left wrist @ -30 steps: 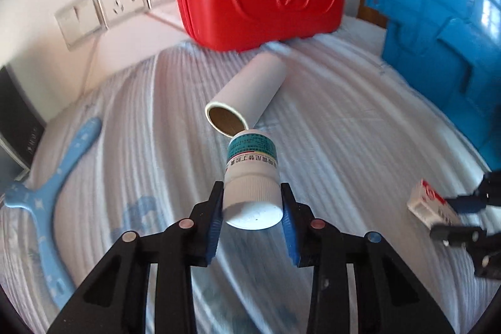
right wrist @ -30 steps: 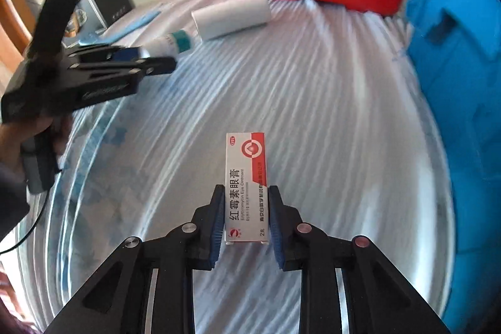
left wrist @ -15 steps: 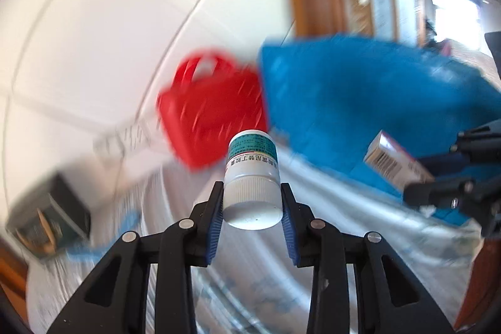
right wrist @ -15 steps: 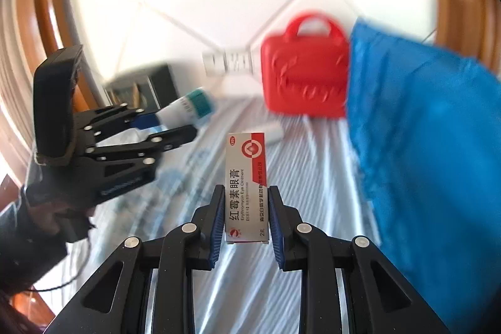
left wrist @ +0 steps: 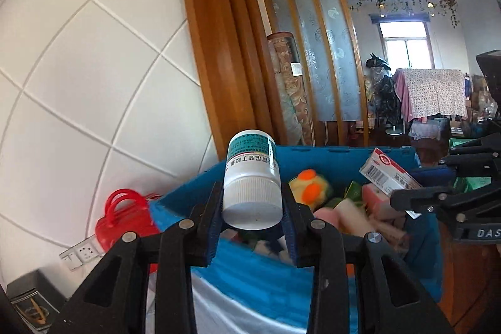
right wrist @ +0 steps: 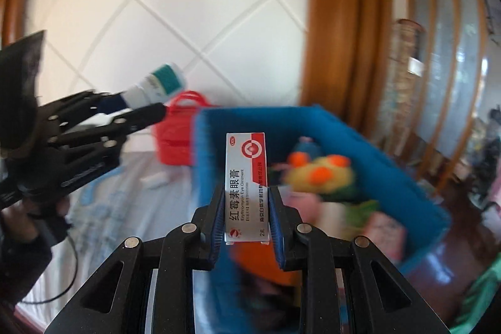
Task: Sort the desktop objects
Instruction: 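Lift the pill bottle and ointment box and carry both over the bin, then open both tools to drop the pill bottle and ointment box into the bin, then move both open tools back toward the boomerang and paper roll on the bed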
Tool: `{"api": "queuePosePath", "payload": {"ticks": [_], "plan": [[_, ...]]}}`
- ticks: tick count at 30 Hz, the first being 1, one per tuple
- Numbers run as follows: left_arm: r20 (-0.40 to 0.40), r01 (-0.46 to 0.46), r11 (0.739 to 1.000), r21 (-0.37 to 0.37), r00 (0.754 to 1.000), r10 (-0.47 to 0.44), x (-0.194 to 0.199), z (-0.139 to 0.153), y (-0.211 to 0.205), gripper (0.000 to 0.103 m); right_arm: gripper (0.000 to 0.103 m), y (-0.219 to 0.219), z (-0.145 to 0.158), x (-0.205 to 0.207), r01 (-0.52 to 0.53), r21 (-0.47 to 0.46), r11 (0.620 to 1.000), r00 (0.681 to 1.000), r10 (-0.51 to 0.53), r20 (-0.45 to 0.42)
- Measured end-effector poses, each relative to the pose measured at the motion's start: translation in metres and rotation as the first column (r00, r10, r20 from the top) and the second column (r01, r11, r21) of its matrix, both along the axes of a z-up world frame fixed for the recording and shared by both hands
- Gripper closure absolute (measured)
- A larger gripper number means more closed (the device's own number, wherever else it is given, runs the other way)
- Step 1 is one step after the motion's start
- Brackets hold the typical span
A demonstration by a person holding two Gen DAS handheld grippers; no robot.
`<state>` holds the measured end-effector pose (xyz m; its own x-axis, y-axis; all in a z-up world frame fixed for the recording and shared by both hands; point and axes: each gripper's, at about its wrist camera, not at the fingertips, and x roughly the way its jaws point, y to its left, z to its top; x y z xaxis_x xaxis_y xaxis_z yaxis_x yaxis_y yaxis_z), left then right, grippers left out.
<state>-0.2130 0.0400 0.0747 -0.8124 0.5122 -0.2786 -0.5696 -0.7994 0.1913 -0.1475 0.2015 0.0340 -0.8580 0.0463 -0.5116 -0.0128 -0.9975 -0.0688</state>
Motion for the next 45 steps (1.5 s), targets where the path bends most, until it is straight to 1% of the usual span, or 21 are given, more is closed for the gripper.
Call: {"api": "queuePosePath", "payload": {"ticks": [4, 5, 9, 11, 12, 13, 14, 15, 16, 17, 18, 20, 24, 34, 45], "plan": [[0.03, -0.012, 1.0, -0.026, 0.999, 0.013, -0.008, 0.001, 0.054, 0.069, 0.077, 0.058, 0.0, -0.018, 0.086, 0.004, 0.996, 0.996, -0.086, 0.023], [0.034, -0.02, 0.999, -0.037, 0.999, 0.021, -0.011, 0.001, 0.064, 0.069, 0.077, 0.066, 0.0, -0.018, 0.094, 0.003, 0.996, 0.995, -0.094, 0.027], [0.041, -0.053, 0.996, -0.072, 0.998, 0.056, -0.017, 0.003, 0.093, 0.07, 0.077, 0.098, -0.001, -0.028, 0.138, -0.005, 0.99, 0.99, -0.137, 0.037], [0.048, -0.072, 0.995, -0.075, 0.996, 0.075, -0.021, 0.006, 0.101, 0.069, 0.077, 0.107, -0.005, -0.025, 0.151, -0.017, 0.988, 0.988, -0.15, 0.039], [0.054, -0.084, 0.993, -0.078, 0.995, 0.088, -0.021, 0.007, 0.106, 0.069, 0.077, 0.112, -0.007, -0.03, 0.158, -0.02, 0.987, 0.986, -0.157, 0.047], [0.059, -0.097, 0.991, -0.087, 0.993, 0.102, -0.021, 0.008, 0.111, 0.066, 0.077, 0.118, -0.009, -0.037, 0.17, -0.027, 0.985, 0.984, -0.169, 0.057], [0.057, -0.114, 0.989, -0.093, 0.991, 0.12, -0.023, 0.008, 0.114, 0.061, 0.07, 0.123, -0.01, -0.041, 0.184, -0.036, 0.982, 0.982, -0.181, 0.059], [0.048, -0.143, 0.984, -0.103, 0.988, 0.148, -0.024, 0.008, 0.118, 0.042, 0.047, 0.128, -0.009, -0.044, 0.2, -0.045, 0.979, 0.979, -0.197, 0.06], [0.023, -0.181, 0.976, -0.12, 0.983, 0.185, -0.02, 0.009, 0.124, 0.016, 0.032, 0.132, -0.008, -0.046, 0.207, -0.046, 0.977, 0.977, -0.205, 0.055], [-0.012, -0.211, 0.969, -0.127, 0.977, 0.211, -0.019, 0.009, 0.127, 0.007, 0.006, 0.132, -0.008, -0.043, 0.212, -0.039, 0.976, 0.976, -0.211, 0.046], [-0.066, -0.25, 0.961, -0.122, 0.968, 0.244, -0.014, 0.011, 0.128, 0.002, 0.003, 0.13, -0.006, -0.04, 0.221, -0.021, 0.975, 0.975, -0.22, 0.025], [-0.088, -0.263, 0.959, -0.104, 0.963, 0.254, -0.008, 0.014, 0.128, 0.002, 0.003, 0.128, -0.003, -0.037, 0.219, -0.006, 0.976, 0.976, -0.219, 0.011], [-0.082, -0.283, 0.954, -0.095, 0.958, 0.276, -0.002, 0.013, 0.126, 0.001, 0.003, 0.125, 0.001, -0.026, 0.197, -0.01, 0.98, 0.98, -0.197, -0.004], [-0.112, -0.334, 0.937, -0.099, 0.94, 0.323, 0.021, 0.011, 0.115, 0.001, 0.001, 0.115, 0.003, 0.001, 0.139, -0.05, 0.989, 0.99, -0.14, -0.025], [-0.109, -0.387, 0.918, -0.086, 0.92, 0.377, 0.031, 0.011, 0.089, 0.001, 0.001, 0.089, 0.008, 0.006, 0.07, -0.055, 0.996, 0.997, -0.072, -0.04]]}}
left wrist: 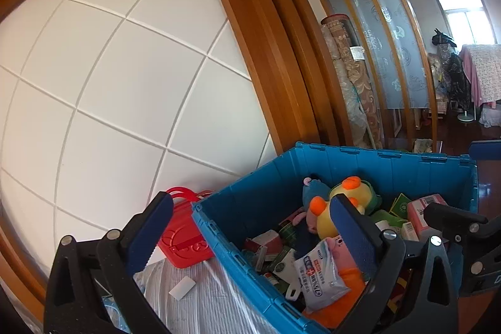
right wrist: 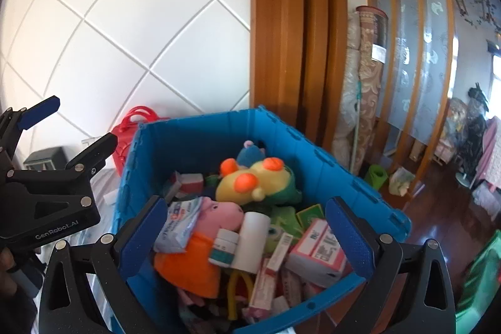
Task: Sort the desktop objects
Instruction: 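Move both open tools back toward the boomerang and paper roll on the bed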
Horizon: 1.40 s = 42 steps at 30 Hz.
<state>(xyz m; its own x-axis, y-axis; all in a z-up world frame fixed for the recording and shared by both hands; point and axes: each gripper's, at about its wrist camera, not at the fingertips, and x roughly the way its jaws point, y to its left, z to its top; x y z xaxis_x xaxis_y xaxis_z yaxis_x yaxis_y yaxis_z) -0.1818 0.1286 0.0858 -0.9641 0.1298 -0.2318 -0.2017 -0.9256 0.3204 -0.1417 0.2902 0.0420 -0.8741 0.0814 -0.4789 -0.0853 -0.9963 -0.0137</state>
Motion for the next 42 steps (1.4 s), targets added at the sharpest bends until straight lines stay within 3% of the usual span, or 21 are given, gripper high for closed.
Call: {"api": "queuePosePath", "payload": {"ticks": [9, 14, 20, 27, 33, 39, 42], "plan": [[0.019, -0.05, 0.999, 0.016, 0.999, 0.05, 0.001, -0.011, -0.034, 0.001, 0.001, -0.028, -0.006, -0.006, -0.041, -0.02, 0.999, 0.999, 0.041, 0.007], [0.044, -0.078, 0.997, 0.006, 0.996, 0.078, 0.002, -0.026, -0.074, 0.001, 0.001, -0.072, -0.003, -0.019, -0.081, -0.029, 0.996, 0.997, 0.081, 0.004], [0.081, -0.162, 0.987, 0.011, 0.984, 0.16, -0.004, -0.042, -0.162, 0.001, 0.001, -0.157, -0.004, -0.044, -0.157, -0.008, 0.987, 0.987, 0.158, 0.023], [0.13, -0.275, 0.961, -0.024, 0.952, 0.276, -0.018, -0.083, -0.28, 0.001, 0.001, -0.271, -0.035, -0.1, -0.252, -0.041, 0.967, 0.963, 0.255, 0.091], [0.265, -0.397, 0.914, -0.083, 0.876, 0.404, -0.047, -0.169, -0.385, 0.001, 0.001, -0.351, -0.114, -0.178, -0.316, -0.097, 0.944, 0.905, 0.331, 0.267], [0.36, -0.538, 0.829, -0.152, 0.751, 0.553, -0.086, -0.235, -0.483, 0.001, 0.0, -0.39, -0.175, -0.265, -0.285, -0.173, 0.943, 0.86, 0.331, 0.388], [0.394, -0.567, 0.808, -0.159, 0.714, 0.578, -0.101, -0.259, -0.512, 0.001, 0.0, -0.407, -0.209, -0.319, -0.245, -0.205, 0.948, 0.837, 0.313, 0.448]]}}
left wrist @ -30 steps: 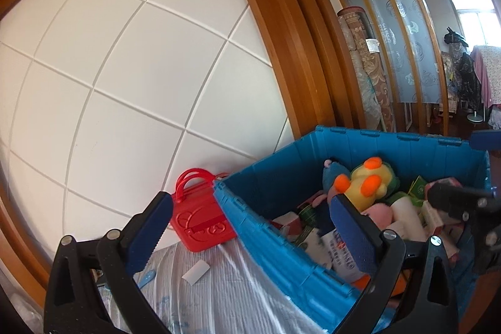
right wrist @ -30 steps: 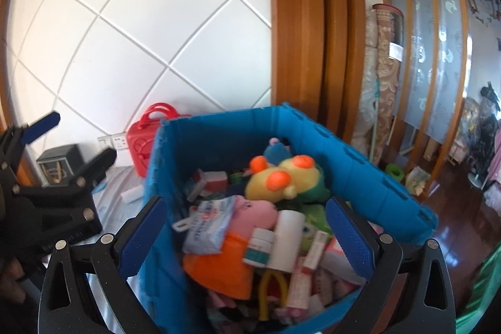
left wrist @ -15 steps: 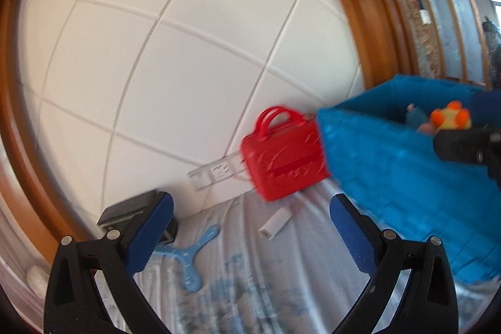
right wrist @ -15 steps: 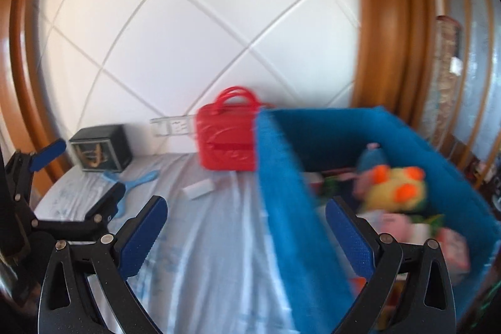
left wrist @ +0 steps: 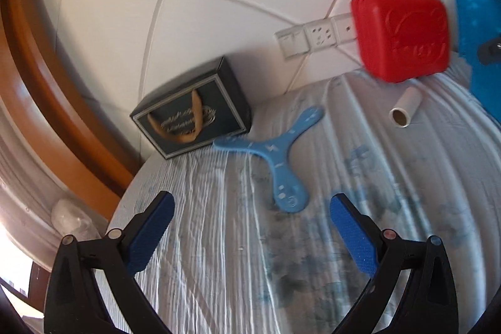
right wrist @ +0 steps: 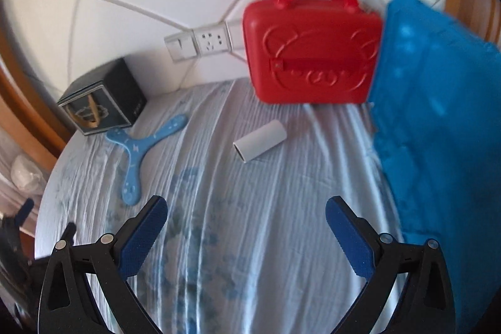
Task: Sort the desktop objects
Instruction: 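Move both open tools back toward the boomerang and paper roll on the bed, then grasp the light-blue boomerang with the left tool while the right tool grasps the white paper roll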
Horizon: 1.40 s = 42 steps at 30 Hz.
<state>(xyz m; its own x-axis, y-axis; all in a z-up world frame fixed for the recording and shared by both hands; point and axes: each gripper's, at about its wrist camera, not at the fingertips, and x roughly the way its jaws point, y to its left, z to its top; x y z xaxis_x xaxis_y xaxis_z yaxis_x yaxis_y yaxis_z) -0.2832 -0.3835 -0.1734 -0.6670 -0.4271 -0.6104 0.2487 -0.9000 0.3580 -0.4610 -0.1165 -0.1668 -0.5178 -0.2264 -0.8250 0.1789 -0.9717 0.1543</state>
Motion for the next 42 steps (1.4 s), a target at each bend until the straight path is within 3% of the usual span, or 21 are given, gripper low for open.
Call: {"api": "queuePosePath", "payload": {"ticks": [4, 7, 11, 17, 19, 22, 28, 29, 30, 31, 32, 33, 35, 39, 42], "plan": [[0.036, -0.015, 0.998, 0.063, 0.999, 0.012, -0.026, -0.031, -0.023, 0.001, 0.0, -0.014, -0.053, -0.064, 0.074, -0.039, 0.996, 0.99, -0.069, 0.121], [0.065, -0.006, 0.999, 0.046, 0.998, 0.003, -0.058, -0.055, -0.03, 0.001, 0.0, -0.028, -0.1, -0.11, 0.117, 0.009, 0.993, 0.974, -0.117, 0.194], [0.095, -0.021, 0.996, 0.088, 0.995, 0.013, -0.104, -0.083, -0.048, 0.001, 0.0, -0.03, -0.15, -0.147, 0.163, 0.025, 0.986, 0.948, -0.163, 0.273], [0.124, -0.057, 0.986, 0.155, 0.992, 0.038, -0.159, -0.12, -0.07, 0.001, 0.0, -0.033, -0.174, -0.152, 0.153, 0.041, 0.987, 0.966, -0.158, 0.207], [0.135, -0.064, 0.976, 0.208, 0.99, 0.036, -0.169, -0.131, -0.076, 0.002, 0.0, -0.036, -0.177, -0.15, 0.14, 0.055, 0.989, 0.971, -0.148, 0.187], [0.16, -0.085, 0.971, 0.223, 0.986, 0.049, -0.177, -0.146, -0.081, 0.004, 0.0, -0.039, -0.181, -0.147, 0.128, 0.072, 0.989, 0.977, -0.138, 0.163], [0.126, -0.103, 0.937, 0.333, 0.99, 0.064, -0.179, -0.15, -0.095, 0.004, 0.0, -0.052, -0.187, -0.148, 0.098, 0.18, 0.979, 0.988, -0.117, 0.096], [0.131, -0.106, 0.929, 0.355, 0.989, 0.063, -0.18, -0.15, -0.098, 0.007, 0.001, -0.052, -0.187, -0.148, 0.093, 0.181, 0.979, 0.99, -0.111, 0.09], [0.132, -0.092, 0.913, 0.398, 0.99, 0.042, -0.179, -0.15, -0.1, 0.028, 0.006, -0.053, -0.186, -0.148, 0.08, 0.181, 0.98, 0.992, -0.096, 0.082], [0.125, -0.072, 0.912, 0.404, 0.992, 0.023, -0.177, -0.146, -0.097, 0.055, 0.012, -0.054, -0.183, -0.147, 0.065, 0.186, 0.98, 0.994, -0.079, 0.071], [0.128, -0.048, 0.924, 0.38, 0.992, -0.001, -0.174, -0.142, -0.092, 0.066, 0.027, -0.055, -0.18, -0.145, 0.042, 0.183, 0.982, 0.996, -0.055, 0.067], [0.143, -0.039, 0.94, 0.338, 0.99, -0.011, -0.171, -0.141, -0.086, 0.069, 0.039, -0.057, -0.177, -0.143, 0.018, 0.193, 0.981, 0.998, -0.031, 0.062], [0.149, -0.024, 0.947, 0.32, 0.989, -0.026, -0.163, -0.14, -0.083, 0.07, 0.046, -0.059, -0.174, -0.14, -0.029, 0.209, 0.978, 0.998, 0.016, 0.064], [0.133, -0.038, 0.938, 0.345, 0.991, -0.009, -0.15, -0.135, -0.091, 0.07, 0.049, -0.05, -0.171, -0.136, -0.066, 0.185, 0.981, 0.995, 0.051, 0.084], [0.067, -0.01, 0.941, 0.338, 0.998, -0.014, -0.14, -0.112, -0.095, 0.07, 0.051, -0.051, -0.162, -0.125, -0.107, 0.192, 0.976, 0.994, 0.098, 0.053]]}}
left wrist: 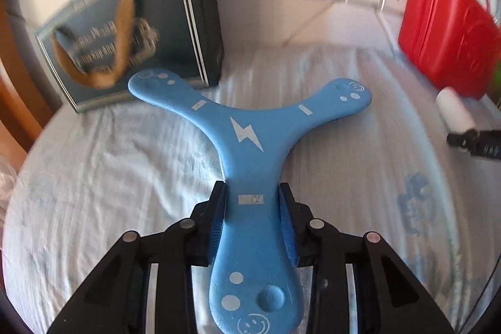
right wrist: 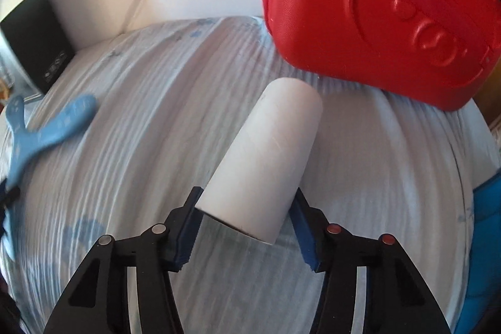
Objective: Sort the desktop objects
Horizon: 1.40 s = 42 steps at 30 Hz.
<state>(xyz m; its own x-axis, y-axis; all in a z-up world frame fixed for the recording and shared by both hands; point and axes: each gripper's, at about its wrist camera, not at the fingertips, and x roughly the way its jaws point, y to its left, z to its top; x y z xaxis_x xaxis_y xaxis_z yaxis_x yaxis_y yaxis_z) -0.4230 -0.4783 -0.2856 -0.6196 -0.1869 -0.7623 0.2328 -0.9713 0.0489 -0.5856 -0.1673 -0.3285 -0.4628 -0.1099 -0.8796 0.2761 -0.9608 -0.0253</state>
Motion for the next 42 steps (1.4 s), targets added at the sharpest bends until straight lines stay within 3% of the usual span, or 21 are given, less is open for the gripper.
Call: {"api": "queuePosePath", "payload": {"ticks": [6, 8, 9, 10, 16, 19, 21, 23, 25, 27, 29, 32, 33, 34, 41, 42], "plan": [[-0.055, 0.017, 1.0, -0.026, 0.998, -0.019, 0.009, 0.033, -0.001, 0.071, 0.053, 0.003, 0.026, 0.021, -0.04, -0.042, 0.998, 0.999, 0.039, -0.037], [-0.077, 0.036, 0.999, -0.037, 0.996, -0.039, 0.021, 0.04, 0.003, 0.08, 0.054, 0.005, 0.035, 0.033, -0.059, -0.054, 0.997, 0.997, 0.057, -0.049], [-0.078, 0.047, 0.998, -0.052, 0.996, -0.051, 0.026, 0.042, 0.008, 0.094, 0.054, 0.006, 0.039, 0.038, -0.068, -0.061, 0.996, 0.996, 0.065, -0.054], [-0.073, 0.056, 0.997, -0.055, 0.996, -0.06, 0.032, 0.042, 0.013, 0.1, 0.054, 0.001, 0.039, 0.041, -0.074, -0.067, 0.995, 0.996, 0.07, -0.054], [-0.057, 0.073, 0.996, -0.041, 0.996, -0.075, 0.057, 0.042, 0.023, 0.1, 0.055, 0.002, 0.029, 0.05, -0.088, -0.12, 0.989, 0.996, 0.088, -0.003], [-0.014, 0.1, 0.994, -0.04, 0.995, -0.1, 0.051, 0.035, 0.026, 0.1, 0.055, 0.004, 0.021, 0.054, -0.075, -0.118, 0.99, 0.997, 0.077, 0.014], [-0.038, 0.082, 0.994, -0.069, 0.996, -0.085, 0.044, 0.033, 0.023, 0.1, 0.055, 0.005, 0.018, 0.053, -0.068, -0.123, 0.99, 0.997, 0.072, 0.022], [-0.029, 0.058, 0.998, -0.036, 0.998, -0.059, 0.029, 0.023, 0.011, 0.097, 0.055, 0.003, 0.02, 0.056, -0.077, -0.12, 0.99, 0.997, 0.079, 0.018], [0.021, 0.08, 0.995, 0.062, 0.996, -0.081, 0.013, 0.006, -0.002, 0.092, 0.055, 0.0, 0.022, 0.057, -0.088, -0.113, 0.99, 0.996, 0.091, 0.014], [0.063, 0.079, 0.995, 0.054, 0.995, -0.083, 0.007, -0.008, -0.004, 0.087, 0.055, -0.002, 0.025, 0.057, -0.095, -0.112, 0.989, 0.995, 0.096, 0.009], [0.078, 0.097, 0.995, 0.001, 0.992, -0.096, 0.007, -0.017, -0.001, 0.081, 0.055, -0.003, 0.026, 0.057, -0.094, -0.117, 0.989, 0.995, 0.095, 0.006], [0.044, 0.074, 0.997, -0.019, 0.996, -0.073, 0.015, -0.015, -0.005, 0.052, 0.055, -0.002, 0.026, 0.056, -0.09, -0.133, 0.987, 0.996, 0.092, 0.008], [0.057, 0.075, 0.997, 0.005, 0.995, -0.076, 0.016, -0.019, -0.009, 0.03, 0.055, -0.003, 0.026, 0.055, -0.089, -0.141, 0.986, 0.996, 0.091, 0.011], [0.083, 0.083, 0.996, 0.018, 0.993, -0.084, 0.017, -0.024, -0.011, 0.018, 0.055, -0.003, 0.027, 0.055, -0.09, -0.146, 0.985, 0.996, 0.093, 0.012], [0.065, 0.101, 0.994, 0.047, 0.992, -0.104, 0.028, -0.029, -0.012, 0.018, 0.055, -0.008, 0.028, 0.056, -0.104, -0.148, 0.984, 0.994, 0.105, 0.002], [0.069, 0.105, 0.992, 0.068, 0.992, -0.109, 0.028, -0.03, -0.012, 0.024, 0.055, -0.008, 0.028, 0.056, -0.106, -0.144, 0.984, 0.994, 0.108, 0.002]]}}
